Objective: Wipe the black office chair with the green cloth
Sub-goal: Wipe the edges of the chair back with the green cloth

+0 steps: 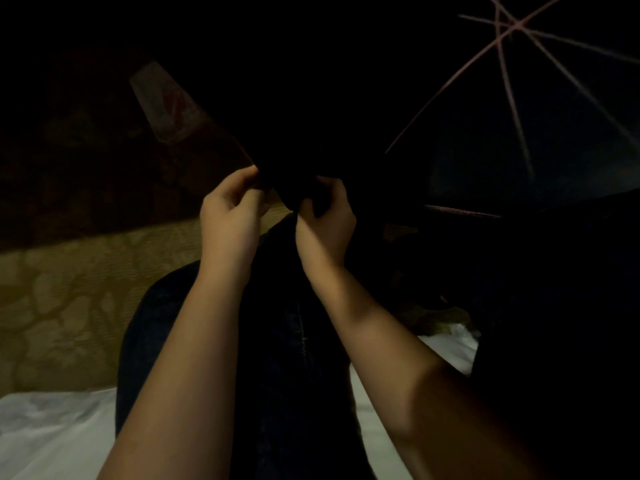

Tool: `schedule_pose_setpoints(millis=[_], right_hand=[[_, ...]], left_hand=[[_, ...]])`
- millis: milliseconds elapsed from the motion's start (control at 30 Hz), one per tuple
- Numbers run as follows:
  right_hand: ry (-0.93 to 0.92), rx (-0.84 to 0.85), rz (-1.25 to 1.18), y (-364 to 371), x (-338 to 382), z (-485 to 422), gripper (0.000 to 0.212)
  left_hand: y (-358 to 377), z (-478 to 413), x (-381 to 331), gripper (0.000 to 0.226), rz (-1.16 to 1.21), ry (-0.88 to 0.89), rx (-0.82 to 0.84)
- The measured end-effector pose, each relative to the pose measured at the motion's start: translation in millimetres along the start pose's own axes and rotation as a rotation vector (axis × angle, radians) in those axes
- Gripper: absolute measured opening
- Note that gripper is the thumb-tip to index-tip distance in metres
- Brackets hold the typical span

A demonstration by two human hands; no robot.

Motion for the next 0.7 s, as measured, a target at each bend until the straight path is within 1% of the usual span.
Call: schedule_pose_setpoints(millis=[100, 300, 367, 500, 600, 700], right_hand=[[-0.049, -0.001, -0.037, -4, 18, 2, 0.034], [-0.054, 0.057, -0.14, -11, 44, 8, 0.038], [-0.054, 0.089, -0.113, -15, 45, 8, 0.038], [-0.128, 0.122, -0.002, -25, 48, 12, 0.036], [-0.127, 0.126, 0.005, -33, 48, 14, 0.035], [-0.126, 0.152, 0.065, -40, 43, 17, 0.036]], left_hand=[[1, 2, 0, 0.035, -0.008, -0.004, -0.002], [1, 7, 1, 0.04, -0.035, -0.02, 0.005], [3, 10, 2, 0.04, -0.051, -0.033, 0.017], [4, 16, 5, 0.037, -0.082, -0.052, 0.031], [5, 19, 6, 0.033, -0.078, -0.054, 0.028], [4, 21, 7, 0.029, -0.076, -0.063, 0.015]])
Point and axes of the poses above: each hand's wrist, its own z-axis away from the middle knuckle, its own y-axis out of the palm, x = y × z, the point moved 7 cm from there along -z, towards the middle knuckle, and after that the axes turned 1 degree about x, right-handed, at the moved point
